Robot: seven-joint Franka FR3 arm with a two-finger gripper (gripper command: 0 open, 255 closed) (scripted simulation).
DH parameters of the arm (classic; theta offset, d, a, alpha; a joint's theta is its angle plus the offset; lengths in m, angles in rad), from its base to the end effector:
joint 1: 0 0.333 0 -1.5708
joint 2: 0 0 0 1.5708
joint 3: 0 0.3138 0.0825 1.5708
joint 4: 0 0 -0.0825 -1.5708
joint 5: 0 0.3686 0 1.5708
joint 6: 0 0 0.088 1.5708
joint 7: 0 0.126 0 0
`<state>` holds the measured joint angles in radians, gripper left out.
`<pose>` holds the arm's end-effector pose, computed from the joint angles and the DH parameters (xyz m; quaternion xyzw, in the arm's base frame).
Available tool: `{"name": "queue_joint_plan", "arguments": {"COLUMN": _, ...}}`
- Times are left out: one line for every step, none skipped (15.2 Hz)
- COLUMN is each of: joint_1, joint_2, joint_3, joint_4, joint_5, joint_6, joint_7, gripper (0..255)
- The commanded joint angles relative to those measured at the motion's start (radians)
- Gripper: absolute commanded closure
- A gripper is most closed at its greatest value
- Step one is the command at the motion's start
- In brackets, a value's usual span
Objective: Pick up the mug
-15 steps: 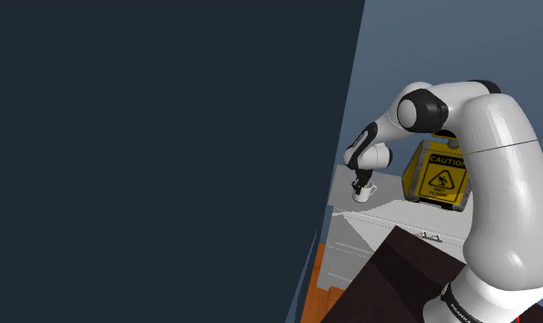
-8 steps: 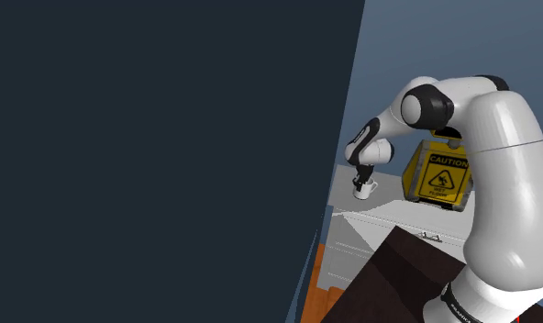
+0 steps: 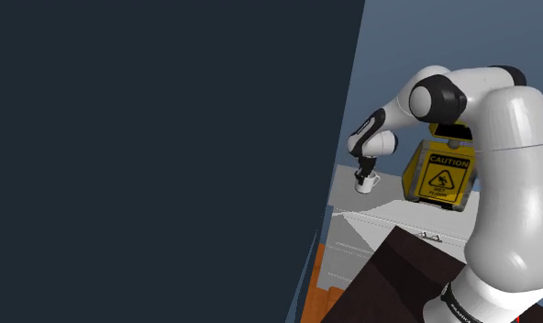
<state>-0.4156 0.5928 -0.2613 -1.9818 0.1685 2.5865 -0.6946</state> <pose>0.4710 -0.3780 0.1671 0.9987 -0.0394 -0.0016 0.0328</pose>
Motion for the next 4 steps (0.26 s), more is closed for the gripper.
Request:
{"name": "queue_joint_plan", "arguments": {"joint_1": 0.006, "joint_2": -0.023, "joint_3": -0.007, "joint_4": -0.002, "joint_5": -0.007, "joint_6": -0.021, "joint_7": 0.005, "gripper": 255}}
{"name": "queue_joint_plan", "arguments": {"joint_1": 0.008, "joint_2": -0.033, "joint_3": -0.011, "joint_4": -0.003, "joint_5": -0.011, "joint_6": -0.03, "joint_7": 0.007, "gripper": 255}}
{"name": "queue_joint_plan", "arguments": {"joint_1": 0.009, "joint_2": -0.035, "joint_3": -0.011, "joint_4": -0.004, "joint_5": -0.012, "joint_6": -0.031, "joint_7": 0.007, "gripper": 255}}
{"name": "queue_joint_plan", "arguments": {"joint_1": 0.009, "joint_2": -0.035, "joint_3": -0.011, "joint_4": -0.004, "joint_5": -0.012, "joint_6": -0.031, "joint_7": 0.007, "gripper": 255}}
